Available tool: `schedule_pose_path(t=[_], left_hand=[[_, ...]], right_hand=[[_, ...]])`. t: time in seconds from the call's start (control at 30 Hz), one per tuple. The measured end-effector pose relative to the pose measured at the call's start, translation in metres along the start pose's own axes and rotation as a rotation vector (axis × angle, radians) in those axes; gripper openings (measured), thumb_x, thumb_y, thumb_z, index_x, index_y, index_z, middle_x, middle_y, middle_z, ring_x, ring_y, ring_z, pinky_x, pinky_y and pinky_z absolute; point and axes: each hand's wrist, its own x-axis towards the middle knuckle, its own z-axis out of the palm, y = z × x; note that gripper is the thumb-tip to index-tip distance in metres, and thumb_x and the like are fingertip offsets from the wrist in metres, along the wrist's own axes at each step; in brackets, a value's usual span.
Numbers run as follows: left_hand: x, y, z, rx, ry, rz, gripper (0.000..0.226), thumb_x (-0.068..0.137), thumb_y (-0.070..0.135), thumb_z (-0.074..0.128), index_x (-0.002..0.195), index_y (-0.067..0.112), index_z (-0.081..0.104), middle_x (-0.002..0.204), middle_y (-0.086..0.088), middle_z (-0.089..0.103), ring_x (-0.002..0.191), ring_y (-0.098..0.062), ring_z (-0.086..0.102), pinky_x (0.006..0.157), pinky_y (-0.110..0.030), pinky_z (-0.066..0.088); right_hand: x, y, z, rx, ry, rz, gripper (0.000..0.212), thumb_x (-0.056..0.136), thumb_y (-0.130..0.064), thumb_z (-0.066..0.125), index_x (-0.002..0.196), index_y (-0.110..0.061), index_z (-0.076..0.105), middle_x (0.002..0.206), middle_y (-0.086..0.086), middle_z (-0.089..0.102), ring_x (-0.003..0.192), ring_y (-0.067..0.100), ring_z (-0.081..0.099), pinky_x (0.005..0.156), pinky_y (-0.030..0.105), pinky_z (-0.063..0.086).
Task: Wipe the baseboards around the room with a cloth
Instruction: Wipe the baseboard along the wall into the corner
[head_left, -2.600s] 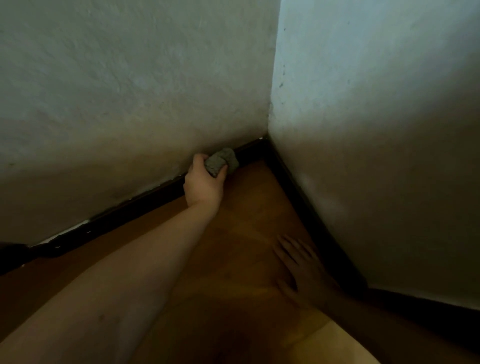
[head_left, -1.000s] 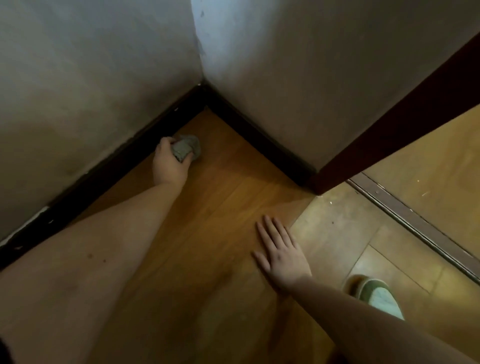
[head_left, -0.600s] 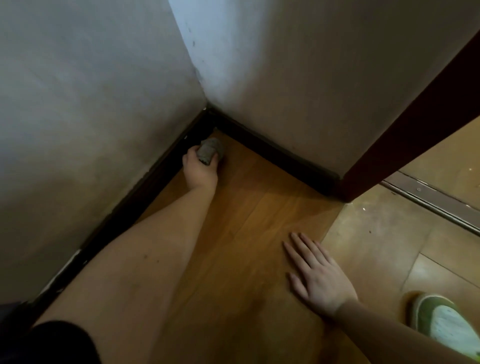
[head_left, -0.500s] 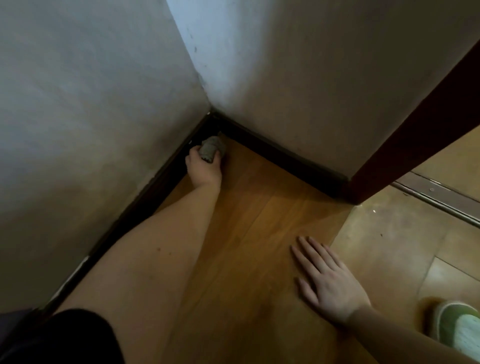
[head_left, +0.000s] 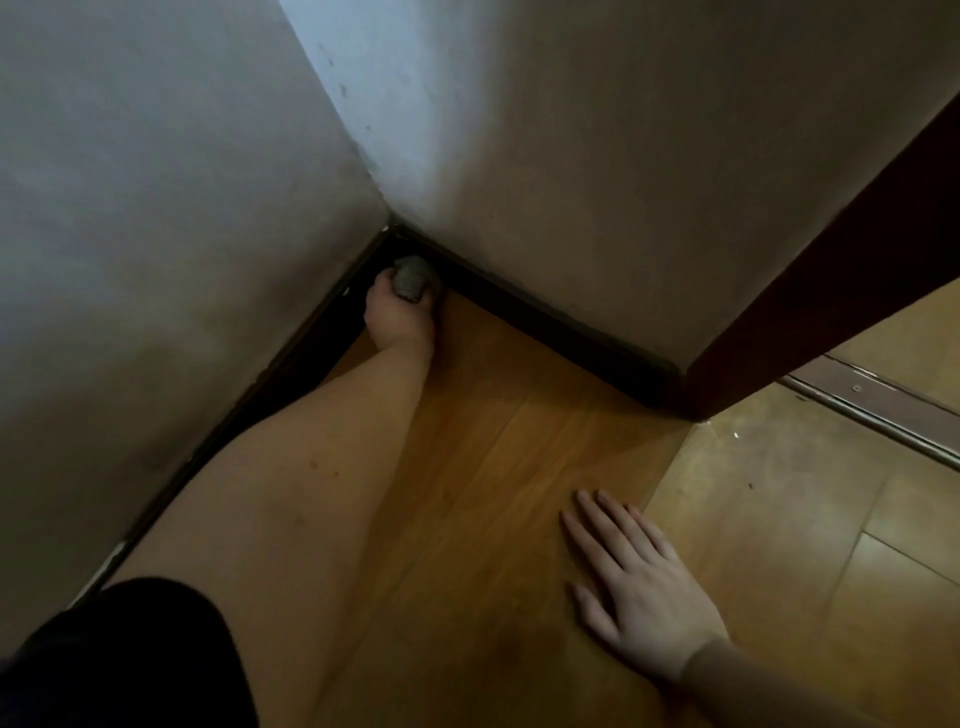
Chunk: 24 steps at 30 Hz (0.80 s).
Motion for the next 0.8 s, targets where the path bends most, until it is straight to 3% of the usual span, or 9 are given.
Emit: schedule_pose_path(t=[0.17,0.4,0.47,0.6,0.8], left_hand=[[0.004,0.009,0.007,-0.05,-0.025,-0.105,0.055,0.089,0.021,0.068,0.142,0.022,0.053,0.136,-0.007,0.06,0.125,-0.026,0.056,0.106,-0.033,0.045],[-0.001,0.02,-0.007,-0.037,-0.18,-0.162,0.062,0.086,0.022,0.076,0.143,0.019,0.052,0.135,-0.009,0.06,0.122,-0.028,0.057,0.103,-0.036,0.049],[-0.02,0.018,-0.002,-0.03,-0.189,-0.122,0.061,0.081,0.024,0.08,0.137,0.02,0.058,0.129,-0.009,0.064,0.117,-0.027,0.06,0.1,-0.037,0.052],[-0.065,0.011,0.011,-0.046,-0.227,-0.022,0.049,0.082,0.021,0.079,0.128,0.017,0.063,0.116,0.0,0.065,0.105,-0.015,0.059,0.087,-0.023,0.047],[-0.101,0.008,0.018,0.015,-0.338,0.081,0.046,0.082,0.025,0.079,0.126,0.018,0.066,0.118,-0.005,0.07,0.108,-0.021,0.063,0.084,-0.023,0.048]], right_hand=[[0.0,0.001,-0.001,0.01,-0.019,-0.004,0.071,0.096,-0.064,0.031,0.157,-0.027,0.02,0.163,-0.001,0.02,0.15,0.017,0.011,0.119,0.038,0.006],[0.0,0.0,0.0,0.011,0.003,-0.011,0.075,0.094,-0.063,0.038,0.157,-0.026,0.022,0.163,0.0,0.019,0.151,0.018,0.012,0.118,0.04,0.011],[0.0,-0.001,0.0,0.011,0.007,-0.008,0.074,0.094,-0.063,0.038,0.157,-0.026,0.022,0.163,-0.001,0.018,0.151,0.018,0.013,0.118,0.04,0.011],[0.0,-0.001,-0.001,0.006,-0.012,0.002,0.071,0.096,-0.061,0.037,0.157,-0.027,0.022,0.163,-0.002,0.017,0.152,0.016,0.008,0.12,0.038,0.007],[-0.001,-0.003,-0.001,0.022,-0.058,0.025,0.067,0.099,-0.061,0.027,0.157,-0.032,0.011,0.165,-0.006,0.006,0.152,0.012,-0.004,0.121,0.034,-0.006]])
